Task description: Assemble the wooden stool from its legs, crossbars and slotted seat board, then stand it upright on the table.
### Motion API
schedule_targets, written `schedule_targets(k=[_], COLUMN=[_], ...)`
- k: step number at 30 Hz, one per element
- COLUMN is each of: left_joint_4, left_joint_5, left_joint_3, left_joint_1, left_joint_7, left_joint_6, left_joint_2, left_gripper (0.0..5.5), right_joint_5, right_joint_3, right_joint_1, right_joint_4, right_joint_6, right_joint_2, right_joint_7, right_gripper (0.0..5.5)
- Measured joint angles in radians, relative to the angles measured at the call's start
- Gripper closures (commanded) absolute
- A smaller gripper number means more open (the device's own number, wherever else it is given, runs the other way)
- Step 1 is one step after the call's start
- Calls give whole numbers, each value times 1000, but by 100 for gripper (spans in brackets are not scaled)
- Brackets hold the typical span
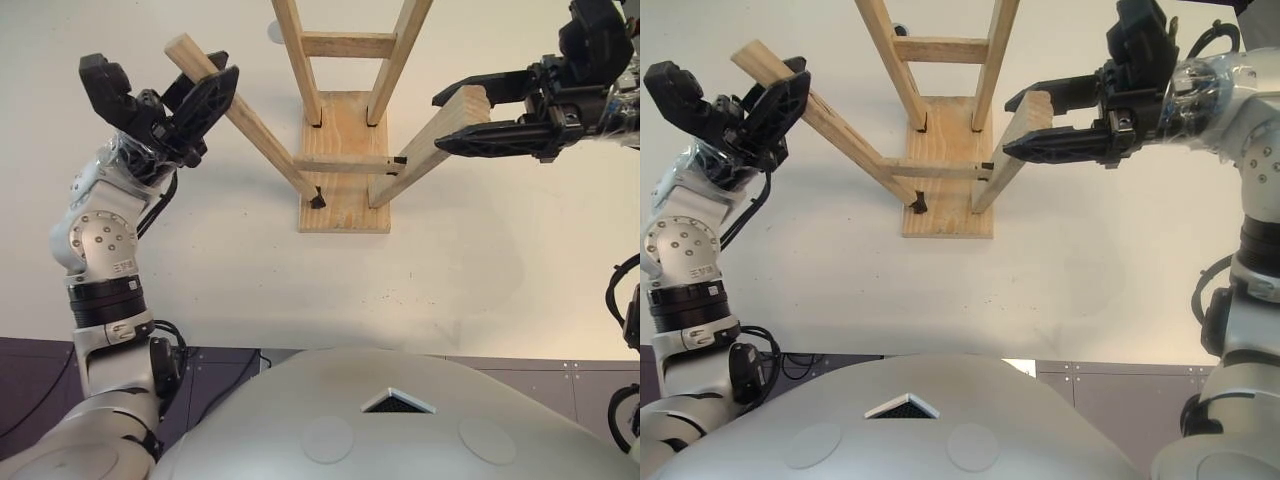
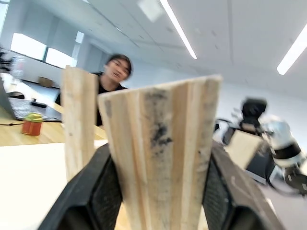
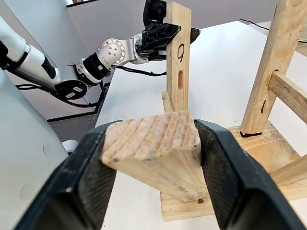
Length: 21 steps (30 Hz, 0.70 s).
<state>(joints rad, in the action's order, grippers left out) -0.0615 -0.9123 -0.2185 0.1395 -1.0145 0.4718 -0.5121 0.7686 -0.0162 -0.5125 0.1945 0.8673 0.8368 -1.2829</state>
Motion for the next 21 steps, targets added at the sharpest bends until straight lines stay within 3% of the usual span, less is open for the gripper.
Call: schedule_targets(k=[9, 21], left_joint_4=[2, -15], left_joint_5=[88, 210], left_joint_3=[98, 234], left_joint_1=[65, 256], left_joint_7=[-229, -308], left_joint_6=[8, 13], left_joint_2=[-314, -404], left_gripper=[349, 349], right_joint_5=[10, 62], right_joint_3=[24, 47], right_joint_1=[48, 120], right_joint_4=[50, 133], right_joint_6=[-14, -28], right_joint_2=[0, -17], right_joint_7=[25, 126], right_gripper=[308, 308])
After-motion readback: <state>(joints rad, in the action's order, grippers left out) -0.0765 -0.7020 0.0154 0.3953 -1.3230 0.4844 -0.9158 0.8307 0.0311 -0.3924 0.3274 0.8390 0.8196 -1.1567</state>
